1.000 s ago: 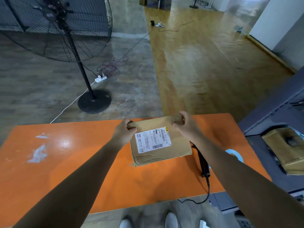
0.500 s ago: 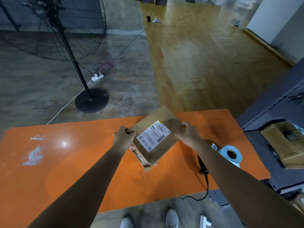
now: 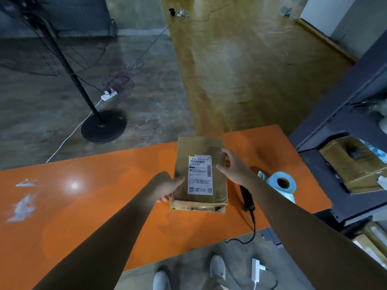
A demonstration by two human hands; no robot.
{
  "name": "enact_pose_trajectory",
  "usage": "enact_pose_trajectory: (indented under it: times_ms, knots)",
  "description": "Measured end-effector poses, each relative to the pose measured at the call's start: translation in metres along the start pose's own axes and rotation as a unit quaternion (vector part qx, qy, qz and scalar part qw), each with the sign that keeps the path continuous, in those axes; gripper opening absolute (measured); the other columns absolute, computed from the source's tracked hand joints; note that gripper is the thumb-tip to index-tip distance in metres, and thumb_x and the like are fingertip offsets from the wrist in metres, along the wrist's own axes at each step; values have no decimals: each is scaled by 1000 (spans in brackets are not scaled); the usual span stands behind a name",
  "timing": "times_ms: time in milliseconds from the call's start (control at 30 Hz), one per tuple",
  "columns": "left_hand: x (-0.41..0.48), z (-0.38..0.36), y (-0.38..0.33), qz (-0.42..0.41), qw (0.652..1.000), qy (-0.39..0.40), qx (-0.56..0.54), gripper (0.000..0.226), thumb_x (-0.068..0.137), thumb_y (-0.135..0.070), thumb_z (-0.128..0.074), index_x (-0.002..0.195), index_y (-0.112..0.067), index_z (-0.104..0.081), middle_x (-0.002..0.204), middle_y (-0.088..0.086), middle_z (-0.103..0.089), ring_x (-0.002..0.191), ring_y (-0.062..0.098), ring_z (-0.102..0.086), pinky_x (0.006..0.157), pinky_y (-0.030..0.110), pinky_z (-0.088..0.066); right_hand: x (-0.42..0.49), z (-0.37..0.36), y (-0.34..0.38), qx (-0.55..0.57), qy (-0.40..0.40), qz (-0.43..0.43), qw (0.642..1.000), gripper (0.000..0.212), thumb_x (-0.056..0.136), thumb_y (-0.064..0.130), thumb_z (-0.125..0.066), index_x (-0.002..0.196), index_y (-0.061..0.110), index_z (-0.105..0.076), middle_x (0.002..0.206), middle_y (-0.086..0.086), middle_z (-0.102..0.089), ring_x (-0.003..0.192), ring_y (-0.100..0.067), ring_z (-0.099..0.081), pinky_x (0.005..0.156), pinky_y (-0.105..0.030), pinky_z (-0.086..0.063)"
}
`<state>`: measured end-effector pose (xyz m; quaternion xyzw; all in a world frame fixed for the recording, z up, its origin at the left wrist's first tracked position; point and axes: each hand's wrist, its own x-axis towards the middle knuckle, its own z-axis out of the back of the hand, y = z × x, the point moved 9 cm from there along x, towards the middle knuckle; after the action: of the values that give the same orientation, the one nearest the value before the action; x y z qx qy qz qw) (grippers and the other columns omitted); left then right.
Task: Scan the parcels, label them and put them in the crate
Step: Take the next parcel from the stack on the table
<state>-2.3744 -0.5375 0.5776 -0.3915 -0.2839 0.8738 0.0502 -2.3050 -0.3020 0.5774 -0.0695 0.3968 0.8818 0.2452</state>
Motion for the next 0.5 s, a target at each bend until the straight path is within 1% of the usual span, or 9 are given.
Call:
enact_pose_trajectory:
  times_ms: [67, 133, 200, 267, 300, 333, 400, 467, 500]
  knots:
    - [5, -8, -5, -10, 999, -6, 37, 40, 98, -42, -45, 97, -3, -50, 98, 20, -63, 93, 35, -69, 79, 39, -55, -7, 2, -8, -3, -20, 0, 1000, 63, 97, 39, -55, 151, 23, -27, 153, -2, -38, 135, -22, -44, 104, -38, -43]
    - [6, -19, -12, -21, 996, 6, 84, 40, 97, -45, -43, 92, -7, -52, 96, 18, -67, 89, 33, -70, 76, 38, -55, -15, 11, -21, -20, -72, -23, 997, 57, 98, 37, -53, 148, 21, -32, 141, -6, -51, 126, -26, -53, 95, -38, -47]
    - [10, -26, -15, -27, 994, 15, 102, 44, 96, -49, -40, 80, -10, -53, 81, 13, -68, 73, 28, -72, 66, 34, -57, -22, 21, -36, -44, -124, -66, 989, 52, 99, 34, -52, 145, 17, -38, 138, -9, -51, 125, -27, -50, 98, -40, -44]
    - [14, -30, -15, -23, 995, 19, 100, 44, 96, -50, -38, 76, -13, -50, 77, 10, -66, 69, 27, -71, 62, 32, -56, -27, 28, -46, -60, -162, -89, 981, 47, 99, 31, -51, 142, 14, -42, 139, -11, -48, 128, -27, -45, 103, -40, -39]
    - [16, -31, -13, -15, 995, 20, 92, 43, 95, -51, -39, 79, -13, -50, 79, 9, -64, 72, 27, -71, 62, 32, -56, -30, 31, -49, -56, -181, -95, 977, 45, 99, 30, -51, 140, 14, -44, 138, -11, -47, 128, -28, -43, 103, -41, -38]
    - [17, -31, -11, -4, 997, 20, 79, 42, 94, -51, -41, 88, -11, -51, 83, 8, -63, 76, 28, -69, 61, 32, -55, -33, 33, -53, -46, -197, -102, 974, 44, 98, 29, -51, 139, 14, -45, 137, -11, -47, 127, -28, -42, 103, -41, -37]
    - [20, -28, -9, 1, 998, -3, 57, 48, 91, -53, -46, 113, -10, -43, 91, 6, -60, 79, 26, -63, 61, 31, -52, -37, 33, -60, -34, -211, -112, 971, 43, 97, 25, -53, 137, 12, -45, 135, -12, -45, 126, -30, -41, 103, -42, -37]
    - [21, -21, -15, -22, 997, -43, 62, 61, 88, -56, -49, 125, -10, -35, 96, 7, -60, 83, 28, -62, 69, 36, -52, -39, 30, -67, -24, -206, -119, 971, 44, 95, 21, -55, 136, 12, -44, 133, -12, -46, 124, -31, -42, 100, -42, -39]
    - [21, -19, -19, -33, 995, -62, 66, 68, 86, -57, -50, 131, -9, -32, 105, 10, -60, 92, 31, -62, 79, 42, -53, -40, 27, -71, -15, -200, -124, 972, 44, 94, 20, -57, 135, 13, -44, 131, -12, -46, 123, -31, -44, 98, -43, -41]
